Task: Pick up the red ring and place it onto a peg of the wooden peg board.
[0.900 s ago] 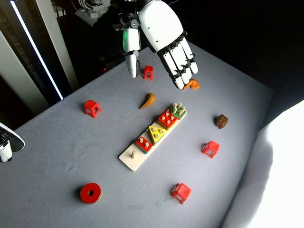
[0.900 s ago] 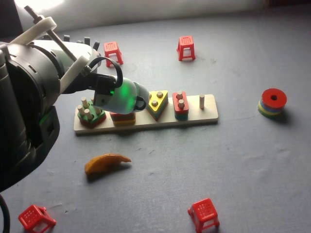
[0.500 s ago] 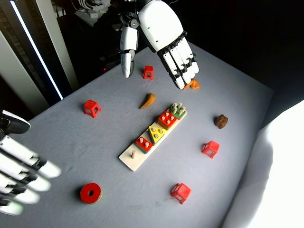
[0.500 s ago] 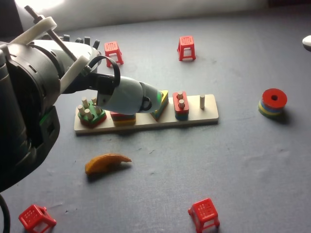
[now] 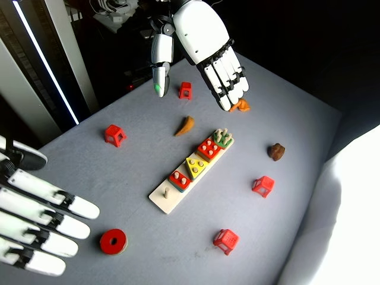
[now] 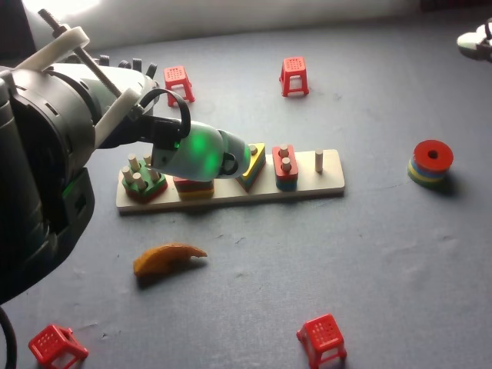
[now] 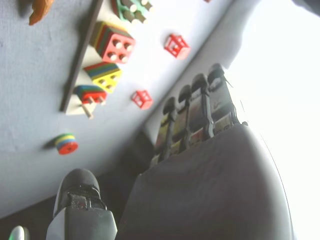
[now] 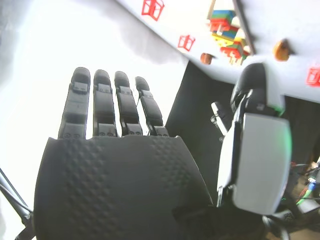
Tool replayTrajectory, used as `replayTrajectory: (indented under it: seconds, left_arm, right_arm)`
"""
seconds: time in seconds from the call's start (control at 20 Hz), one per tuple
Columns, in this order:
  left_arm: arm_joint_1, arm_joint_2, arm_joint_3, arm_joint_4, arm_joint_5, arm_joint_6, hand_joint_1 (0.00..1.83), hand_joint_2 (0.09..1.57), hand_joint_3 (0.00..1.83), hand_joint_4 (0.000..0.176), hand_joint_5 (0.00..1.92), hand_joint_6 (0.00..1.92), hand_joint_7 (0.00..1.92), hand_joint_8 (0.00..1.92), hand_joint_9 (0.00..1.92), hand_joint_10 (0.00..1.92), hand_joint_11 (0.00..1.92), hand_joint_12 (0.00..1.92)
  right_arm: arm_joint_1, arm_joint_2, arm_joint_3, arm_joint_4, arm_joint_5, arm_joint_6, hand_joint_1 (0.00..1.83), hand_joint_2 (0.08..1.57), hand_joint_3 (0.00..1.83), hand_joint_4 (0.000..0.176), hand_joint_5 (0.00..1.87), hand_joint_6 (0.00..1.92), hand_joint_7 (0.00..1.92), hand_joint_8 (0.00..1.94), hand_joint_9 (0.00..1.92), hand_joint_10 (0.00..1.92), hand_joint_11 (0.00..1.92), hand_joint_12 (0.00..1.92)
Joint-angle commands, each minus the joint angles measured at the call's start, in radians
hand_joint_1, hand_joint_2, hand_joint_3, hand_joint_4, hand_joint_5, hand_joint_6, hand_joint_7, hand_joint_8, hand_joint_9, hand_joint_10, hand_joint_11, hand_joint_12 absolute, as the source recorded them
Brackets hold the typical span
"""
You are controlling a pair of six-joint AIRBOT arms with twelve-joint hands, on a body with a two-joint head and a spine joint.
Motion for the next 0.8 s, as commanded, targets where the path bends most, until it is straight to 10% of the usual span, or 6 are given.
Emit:
replayTrajectory:
  seconds: [0.0,0.1,0.3,0.75]
  left_arm:
    - [-0.01,-0.002,-0.002,0.092,0.006,0.001,0.0,1.0,0.03,0.0,0.0,0.0,0.0,0.0,0.0,0.0,0.0,0.0]
    - [-0.01,-0.002,-0.002,0.092,0.006,-0.001,0.0,1.0,0.02,0.0,0.0,0.0,0.0,0.0,0.0,0.0,0.0,0.0]
    - [-0.01,-0.002,0.0,0.092,0.006,-0.005,0.0,1.0,0.02,0.0,0.0,0.0,0.0,0.0,0.0,0.0,0.0,0.0]
    - [-0.01,-0.005,0.004,0.093,0.006,-0.006,0.0,1.01,0.01,0.0,0.02,0.01,0.0,0.0,0.0,0.0,0.0,0.0]
  right_arm:
    - [0.012,-0.007,0.017,0.001,-0.051,-0.01,1.08,0.85,0.0,0.0,0.0,0.0,0.01,0.0,0.01,0.0,0.03,0.02]
    - [0.005,-0.087,0.093,0.003,-0.022,-0.024,1.09,0.86,0.01,0.0,0.03,0.01,0.1,0.02,0.09,0.03,0.0,0.53]
    - [0.0,-0.163,0.164,0.004,0.016,-0.025,1.09,0.86,0.0,0.0,0.21,0.05,0.26,0.04,0.24,0.07,0.0,0.92]
    - [-0.024,-0.319,0.332,0.042,0.091,-0.025,1.12,0.92,0.01,0.0,0.3,0.02,0.36,0.01,0.32,0.04,0.0,0.96]
